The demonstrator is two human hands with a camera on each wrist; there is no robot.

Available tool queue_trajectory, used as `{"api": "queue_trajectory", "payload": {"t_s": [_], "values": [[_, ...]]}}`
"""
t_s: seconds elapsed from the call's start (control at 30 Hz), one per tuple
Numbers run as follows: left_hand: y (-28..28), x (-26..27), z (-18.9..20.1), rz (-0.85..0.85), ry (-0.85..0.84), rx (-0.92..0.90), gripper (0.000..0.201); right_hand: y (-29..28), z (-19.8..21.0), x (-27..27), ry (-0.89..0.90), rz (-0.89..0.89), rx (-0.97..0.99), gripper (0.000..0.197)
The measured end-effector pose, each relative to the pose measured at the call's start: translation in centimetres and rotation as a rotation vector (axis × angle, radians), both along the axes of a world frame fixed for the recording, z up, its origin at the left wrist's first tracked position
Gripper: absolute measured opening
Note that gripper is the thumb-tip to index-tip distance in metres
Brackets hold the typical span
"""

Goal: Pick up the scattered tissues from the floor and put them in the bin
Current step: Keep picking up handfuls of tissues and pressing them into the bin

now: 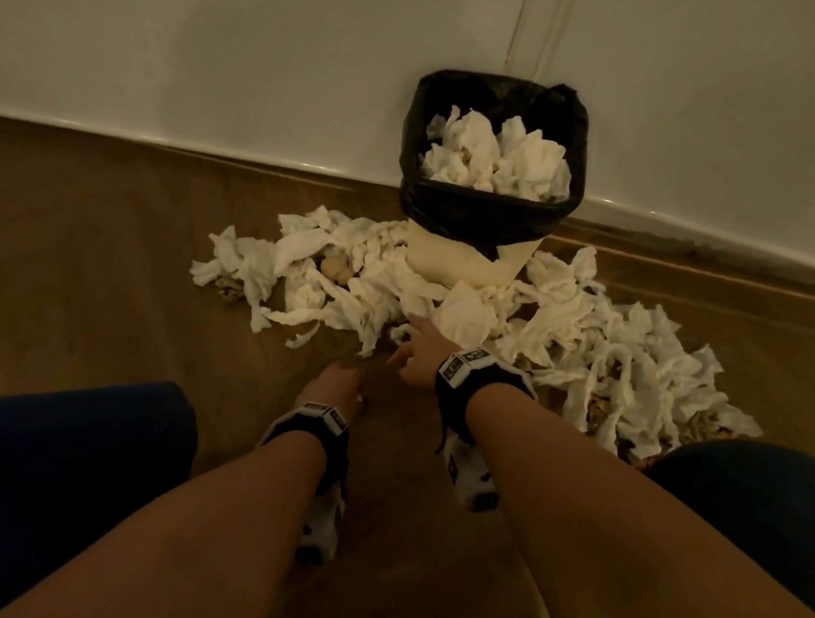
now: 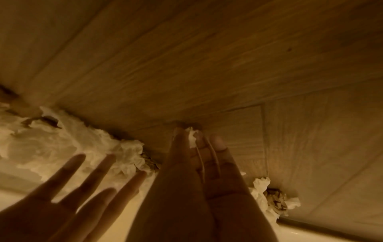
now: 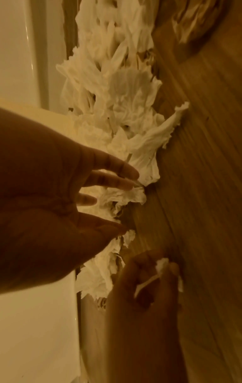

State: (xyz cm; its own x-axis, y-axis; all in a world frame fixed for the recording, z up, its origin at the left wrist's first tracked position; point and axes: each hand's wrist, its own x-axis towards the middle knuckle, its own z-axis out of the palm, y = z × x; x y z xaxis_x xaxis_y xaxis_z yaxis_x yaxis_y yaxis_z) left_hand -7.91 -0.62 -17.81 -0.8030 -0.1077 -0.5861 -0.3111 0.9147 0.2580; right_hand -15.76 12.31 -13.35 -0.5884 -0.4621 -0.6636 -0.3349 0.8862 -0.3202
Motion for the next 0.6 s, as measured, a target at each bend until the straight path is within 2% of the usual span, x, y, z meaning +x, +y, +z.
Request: {"api": "queue_trajectory", "payload": {"t_s": [0.1,0.17,0.23,0.27,0.33,0.37,0.5,0.6], "values": [[0.4,-0.5,0.4,0.058,0.043,0.031,0.032,-0.5,-1.6,0.0,-0.026,-0.041,0.055,0.059],[0.7,-0.8,0.5,0.079,0.053,0.053,0.034,-0.9,-2.0,0.2,-0.016,-0.002,0.097,0.061],[1.0,-0.9,0.5,0.077,0.057,0.061,0.036,-1.1,-1.9,0.2,0.000,0.063,0.149,0.057],[1.1,-0.9,0.5,0.076,0.065,0.064,0.037,-1.1,-1.7,0.2,0.022,0.078,0.170,0.050],[1.2,-1.0,0.4,0.074,0.084,0.067,0.037,-0.9,-1.1,0.1,0.079,0.052,0.161,0.023],[1.2,-0.9,0.3,0.071,0.091,0.065,0.037,-0.7,-0.8,0.1,0.111,0.024,0.136,0.020],[1.3,-1.0,0.3,0.078,0.116,0.077,0.031,-0.1,0.3,-0.2,0.209,-0.084,0.052,0.027],[1.4,-1.1,0.3,0.085,0.147,0.061,0.026,0.5,0.6,-0.5,0.191,-0.188,-0.022,0.027]]}}
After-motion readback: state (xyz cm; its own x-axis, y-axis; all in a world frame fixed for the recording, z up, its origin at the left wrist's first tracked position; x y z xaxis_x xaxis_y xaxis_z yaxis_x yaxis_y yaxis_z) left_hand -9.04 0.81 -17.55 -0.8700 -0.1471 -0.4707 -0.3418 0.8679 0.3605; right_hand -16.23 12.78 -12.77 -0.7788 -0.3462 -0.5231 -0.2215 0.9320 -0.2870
